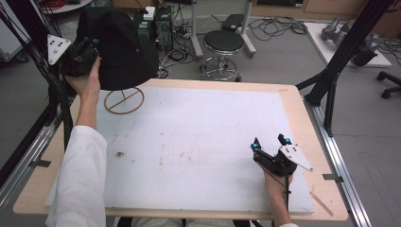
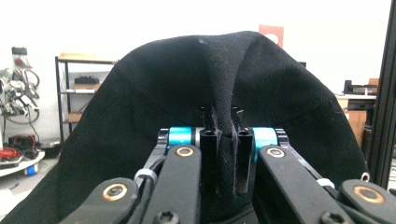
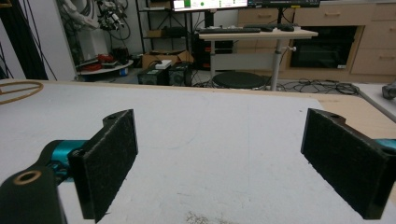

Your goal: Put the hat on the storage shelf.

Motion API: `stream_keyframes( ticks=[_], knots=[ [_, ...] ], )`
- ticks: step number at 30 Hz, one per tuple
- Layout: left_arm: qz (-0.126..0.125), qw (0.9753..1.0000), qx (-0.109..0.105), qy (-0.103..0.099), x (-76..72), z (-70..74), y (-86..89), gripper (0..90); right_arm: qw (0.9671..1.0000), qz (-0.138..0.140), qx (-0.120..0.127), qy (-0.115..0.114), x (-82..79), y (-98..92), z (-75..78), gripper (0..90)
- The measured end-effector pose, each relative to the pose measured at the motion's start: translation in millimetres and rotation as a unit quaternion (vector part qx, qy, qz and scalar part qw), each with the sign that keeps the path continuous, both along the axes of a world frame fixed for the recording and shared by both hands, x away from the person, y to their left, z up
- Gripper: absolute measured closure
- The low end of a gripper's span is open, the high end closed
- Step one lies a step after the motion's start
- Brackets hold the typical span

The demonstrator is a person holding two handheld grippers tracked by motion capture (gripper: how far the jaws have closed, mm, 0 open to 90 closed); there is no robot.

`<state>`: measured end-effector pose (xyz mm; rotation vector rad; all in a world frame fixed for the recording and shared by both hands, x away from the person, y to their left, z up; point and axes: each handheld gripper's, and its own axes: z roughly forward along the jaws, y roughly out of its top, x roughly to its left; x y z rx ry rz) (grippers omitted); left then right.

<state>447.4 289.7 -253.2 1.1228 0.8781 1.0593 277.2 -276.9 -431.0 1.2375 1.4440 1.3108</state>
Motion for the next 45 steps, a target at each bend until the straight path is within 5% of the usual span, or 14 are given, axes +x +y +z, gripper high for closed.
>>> stream_keyframes(
  ticks=[3, 16, 38, 45],
  knots=[
    [-0.002, 0.9998, -0.018, 0.006, 5.3, 0.5, 5.8, 85.6, 1.0000, 0.000, -0.002, -0.002, -0.2, -1.1, -0.4, 10.0],
    [0.001, 0.9979, 0.009, 0.064, 15.4, -18.2, -3.6, 85.1, 1.0000, 0.004, -0.004, -0.001, 1.2, -0.4, -0.7, 10.1],
    [0.018, 0.9968, -0.028, 0.073, 9.3, -50.4, 2.4, 83.4, 1.0000, 0.007, -0.001, 0.002, 1.0, 0.4, -0.3, 10.1],
    [0.012, 0.9967, -0.036, 0.072, 8.9, -50.0, 1.6, 70.5, 1.0000, 0.007, -0.001, 0.001, 1.1, 0.0, -0.2, 10.0]
  ],
)
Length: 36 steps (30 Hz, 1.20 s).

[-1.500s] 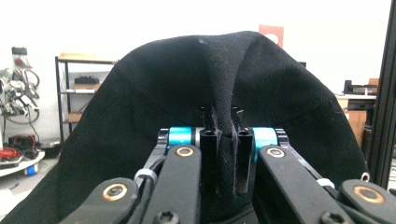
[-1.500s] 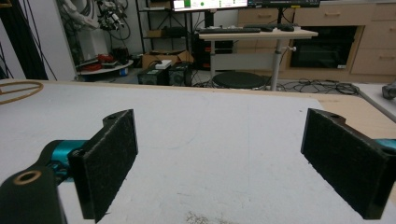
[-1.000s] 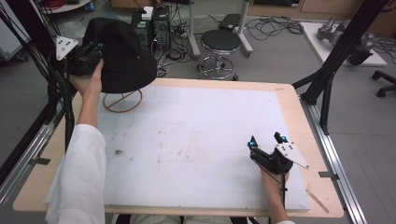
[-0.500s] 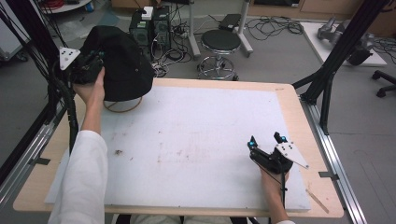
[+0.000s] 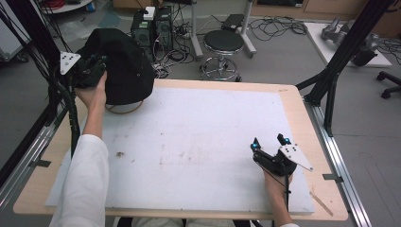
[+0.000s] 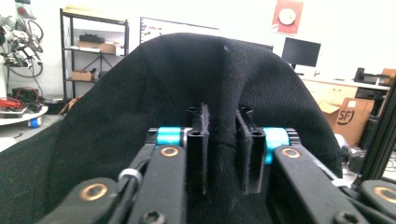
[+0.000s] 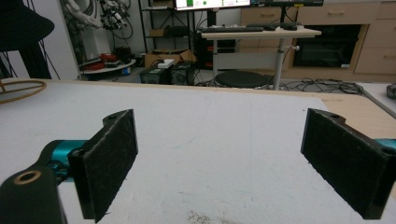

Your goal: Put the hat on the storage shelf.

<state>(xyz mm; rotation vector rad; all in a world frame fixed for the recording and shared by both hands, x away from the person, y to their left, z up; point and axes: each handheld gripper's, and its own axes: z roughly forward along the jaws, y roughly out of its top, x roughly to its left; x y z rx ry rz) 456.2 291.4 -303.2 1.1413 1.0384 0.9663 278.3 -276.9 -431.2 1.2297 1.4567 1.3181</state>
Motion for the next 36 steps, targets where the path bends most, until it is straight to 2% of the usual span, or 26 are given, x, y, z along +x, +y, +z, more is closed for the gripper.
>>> stream_keyframes(
  ticks=[2, 6, 12, 18, 24, 32, 36],
  knots=[
    [-0.003, 1.0000, -0.006, -0.002, 0.2, -0.1, 0.4, 62.9, 1.0000, 0.000, -0.001, -0.001, -0.1, 0.1, 0.1, 10.1],
    [-0.002, 1.0000, -0.001, 0.000, 0.1, -0.2, 0.2, 59.1, 1.0000, 0.000, -0.001, 0.000, -0.1, 0.0, 0.1, 10.0],
    [-0.004, 0.9998, -0.006, -0.019, -2.9, 3.5, -1.2, 48.7, 1.0000, -0.001, 0.000, -0.001, -0.1, 0.4, 0.3, 10.1],
    [0.002, 0.9999, -0.003, -0.013, -4.5, 4.6, -1.4, 39.4, 1.0000, 0.000, 0.000, -0.002, -0.6, 0.1, 0.8, 10.0],
    [0.007, 0.9994, 0.021, -0.026, -12.2, 11.5, -5.9, 34.8, 1.0000, -0.001, 0.002, -0.002, -0.8, 0.0, 1.0, 10.0],
    [0.015, 0.9986, 0.023, -0.045, -28.7, 18.4, -3.9, 30.9, 1.0000, 0.000, 0.002, -0.002, -1.0, 0.4, 1.1, 10.0],
    [0.020, 0.9984, 0.031, -0.043, -33.9, 15.9, -1.6, 30.5, 1.0000, 0.002, 0.001, -0.002, -1.1, 0.7, 1.1, 10.0]
  ],
)
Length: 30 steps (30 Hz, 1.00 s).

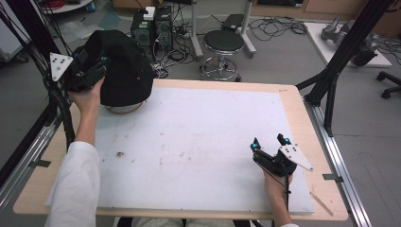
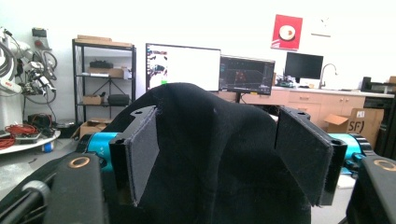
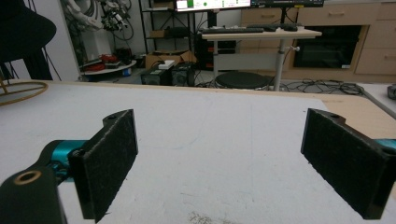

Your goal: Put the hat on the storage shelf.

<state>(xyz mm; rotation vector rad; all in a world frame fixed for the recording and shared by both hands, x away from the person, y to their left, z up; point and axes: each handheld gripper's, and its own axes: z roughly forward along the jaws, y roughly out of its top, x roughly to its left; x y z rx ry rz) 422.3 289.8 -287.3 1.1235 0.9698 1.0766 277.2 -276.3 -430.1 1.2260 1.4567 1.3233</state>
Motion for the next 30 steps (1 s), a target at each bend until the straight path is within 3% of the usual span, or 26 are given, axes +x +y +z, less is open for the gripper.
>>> stream_keyframes(
  ticks=[11, 18, 22, 24, 27, 30],
  knots=[
    [0.004, 0.9998, 0.010, 0.017, -14.3, -14.2, 0.6, 26.6, 1.0000, -0.002, 0.005, -0.001, -0.5, 0.9, 0.6, 10.0],
    [-0.011, 0.9998, -0.013, 0.010, -39.3, -25.8, -1.5, 25.6, 1.0000, -0.003, 0.006, 0.000, -1.1, 0.3, 0.7, 10.0],
    [-0.023, 0.9996, -0.014, 0.006, -53.9, -24.3, -5.7, 24.4, 1.0000, -0.002, 0.006, 0.001, -1.3, -0.2, 0.5, 10.0],
    [-0.024, 0.9997, -0.009, 0.003, -60.9, -23.4, -9.4, 24.0, 1.0000, -0.002, 0.004, -0.001, -1.3, -0.5, 0.6, 10.0],
    [-0.024, 0.9996, 0.016, 0.000, -69.4, -25.3, -15.1, 24.0, 1.0000, -0.003, 0.009, -0.001, -1.4, -0.3, 0.6, 10.0],
    [-0.031, 0.9992, 0.024, 0.012, -74.1, -32.7, -16.7, 24.0, 0.9999, -0.003, 0.013, 0.001, -1.7, -0.6, 0.6, 10.0]
  ],
)
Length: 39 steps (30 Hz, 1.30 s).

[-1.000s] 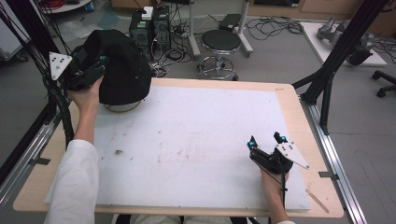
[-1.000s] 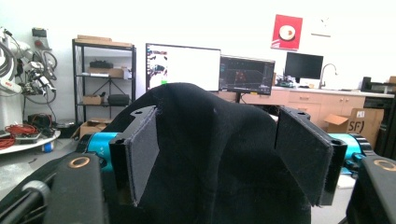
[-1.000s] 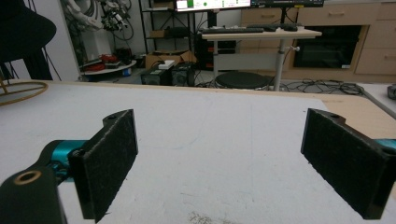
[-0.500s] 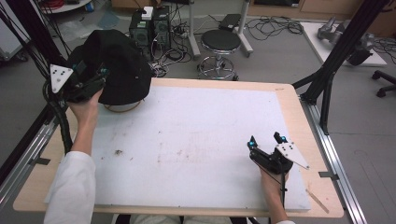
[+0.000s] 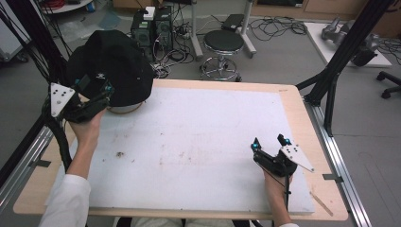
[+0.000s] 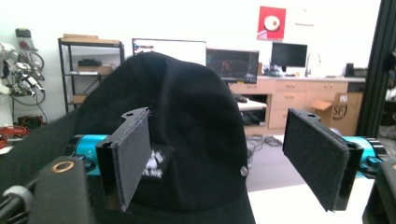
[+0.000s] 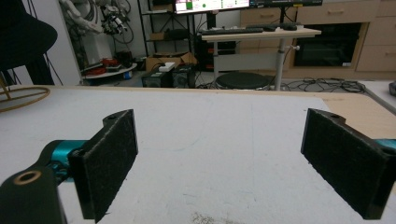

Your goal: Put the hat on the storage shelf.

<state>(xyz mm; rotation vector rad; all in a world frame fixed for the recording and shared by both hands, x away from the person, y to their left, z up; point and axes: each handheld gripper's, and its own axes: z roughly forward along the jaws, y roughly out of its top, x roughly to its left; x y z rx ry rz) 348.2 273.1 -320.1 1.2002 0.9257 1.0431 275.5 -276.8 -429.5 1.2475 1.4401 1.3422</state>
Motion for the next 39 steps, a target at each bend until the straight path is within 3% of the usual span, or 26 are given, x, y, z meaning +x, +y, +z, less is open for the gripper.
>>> stream_keyframes(
  ticks=[5, 8, 14, 20, 22, 39],
  knots=[
    [0.002, 0.9999, 0.005, 0.016, -8.7, -17.2, 2.5, 23.6, 1.0000, 0.001, 0.001, 0.000, 0.7, 0.2, -0.3, 10.0],
    [0.001, 0.9997, -0.003, 0.023, -12.9, -26.2, 4.1, 23.4, 1.0000, 0.001, 0.000, 0.001, 0.8, 0.5, -0.4, 10.0],
    [-0.013, 0.9994, -0.006, 0.030, -24.3, -38.4, 5.2, 23.2, 1.0000, 0.001, -0.003, 0.001, 0.7, 0.7, -0.6, 10.0],
    [-0.029, 0.9985, -0.024, 0.040, -35.0, -44.7, 10.0, 24.6, 1.0000, 0.004, -0.004, 0.001, 0.7, 1.4, -0.7, 10.1],
    [-0.029, 0.9978, -0.034, 0.050, -37.8, -47.5, 12.2, 25.2, 1.0000, 0.004, -0.001, 0.001, 0.6, 1.6, -0.6, 10.0],
    [-0.014, 0.9965, -0.030, 0.077, -58.0, -75.4, 27.0, 24.9, 1.0000, 0.005, -0.002, 0.005, -0.1, 1.9, -1.4, 10.0]
  ],
)
